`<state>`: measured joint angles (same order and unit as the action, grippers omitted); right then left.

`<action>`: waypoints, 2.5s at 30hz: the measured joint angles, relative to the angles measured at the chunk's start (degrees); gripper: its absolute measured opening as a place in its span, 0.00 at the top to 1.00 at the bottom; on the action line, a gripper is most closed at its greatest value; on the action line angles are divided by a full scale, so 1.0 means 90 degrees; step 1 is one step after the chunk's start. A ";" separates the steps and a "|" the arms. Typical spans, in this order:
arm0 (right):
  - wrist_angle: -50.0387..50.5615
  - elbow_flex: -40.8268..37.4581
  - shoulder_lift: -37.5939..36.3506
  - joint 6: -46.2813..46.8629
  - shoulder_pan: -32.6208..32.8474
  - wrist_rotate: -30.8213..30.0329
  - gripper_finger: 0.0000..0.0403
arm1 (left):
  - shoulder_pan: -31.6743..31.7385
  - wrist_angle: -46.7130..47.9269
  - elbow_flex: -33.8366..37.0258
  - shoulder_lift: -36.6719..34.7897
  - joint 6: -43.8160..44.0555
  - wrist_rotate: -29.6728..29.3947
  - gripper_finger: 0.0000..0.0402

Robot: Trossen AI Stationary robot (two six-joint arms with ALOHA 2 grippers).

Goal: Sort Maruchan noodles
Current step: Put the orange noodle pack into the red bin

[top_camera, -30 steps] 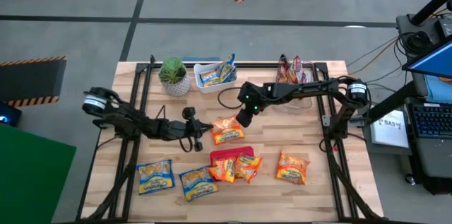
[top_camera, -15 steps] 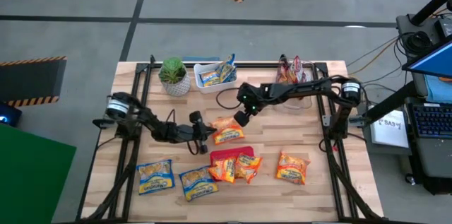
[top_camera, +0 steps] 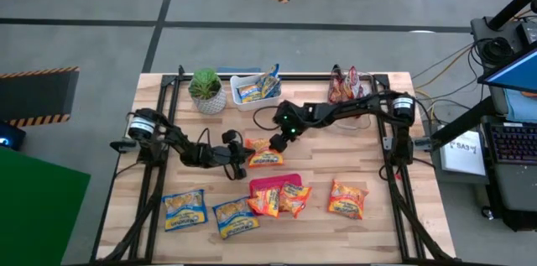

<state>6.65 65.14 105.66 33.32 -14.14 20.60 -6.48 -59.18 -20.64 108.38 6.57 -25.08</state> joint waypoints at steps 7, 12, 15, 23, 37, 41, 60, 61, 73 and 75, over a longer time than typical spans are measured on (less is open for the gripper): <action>-0.1015 0.0000 0.0300 0.0150 0.0012 0.0512 0.15 | 0.0000 0.0008 0.0000 0.0000 0.0055 0.0000 1.00; -0.1468 0.0000 0.0334 0.0301 0.0011 0.0598 0.24 | 0.0000 0.0010 0.0002 0.0000 0.0091 -0.0001 1.00; -0.1479 0.0000 0.0333 0.0302 0.0013 0.0596 0.33 | 0.0000 0.0010 0.0005 0.0000 0.0114 -0.0002 1.00; -0.1524 0.0000 0.0353 0.0295 0.0025 0.0545 0.63 | 0.0000 -0.0024 0.0005 0.0000 0.0165 0.0000 1.00; -0.1674 0.0000 0.0154 -0.0015 0.0028 0.0590 0.96 | 0.0000 -0.0120 0.0540 -0.1083 -0.0106 0.0012 1.00; -0.1651 0.0000 -0.0147 -0.0309 0.0025 0.0535 0.97 | -0.0010 -0.0129 0.0975 -0.2041 -0.0290 0.0012 1.00; -0.1141 -0.0249 -0.2435 -0.2717 0.1556 -0.0879 0.97 | -0.0063 -0.0153 0.1440 -0.5442 -0.0982 0.0022 1.00; -0.1124 -0.0333 -0.2530 -0.2850 0.1737 -0.1072 0.97 | -0.0070 -0.0149 0.1440 -0.5475 -0.0968 0.0024 1.00; -0.1950 -0.1455 -0.2569 -0.3928 0.3284 -0.3807 0.97 | -0.0121 -0.0153 0.1440 -0.5423 -0.0736 0.0029 1.00; -0.2328 -0.1566 -0.2510 -0.4195 0.3311 -0.3863 0.97 | -0.0125 -0.0138 0.1440 -0.5430 -0.0711 0.0029 1.00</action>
<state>-14.31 51.05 83.07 -4.43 15.66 -14.17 -7.61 -60.41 -7.68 59.51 0.17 -24.82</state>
